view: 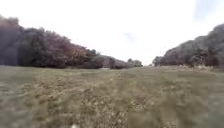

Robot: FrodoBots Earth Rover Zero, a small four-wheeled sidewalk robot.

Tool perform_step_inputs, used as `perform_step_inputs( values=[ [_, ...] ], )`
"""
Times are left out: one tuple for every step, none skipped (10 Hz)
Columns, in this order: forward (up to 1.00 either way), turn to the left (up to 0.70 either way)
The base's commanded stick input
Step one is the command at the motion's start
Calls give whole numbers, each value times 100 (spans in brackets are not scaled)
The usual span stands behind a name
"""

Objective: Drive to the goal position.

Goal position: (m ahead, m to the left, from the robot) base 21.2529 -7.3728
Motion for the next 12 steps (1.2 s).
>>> perform_step_inputs(
  values=[
    [100,0],
    [100,0],
    [100,0],
    [100,0],
    [100,0],
    [100,0],
    [100,0],
    [100,0],
    [100,-2],
    [100,-4],
    [100,-40],
    [100,-40]
  ],
)
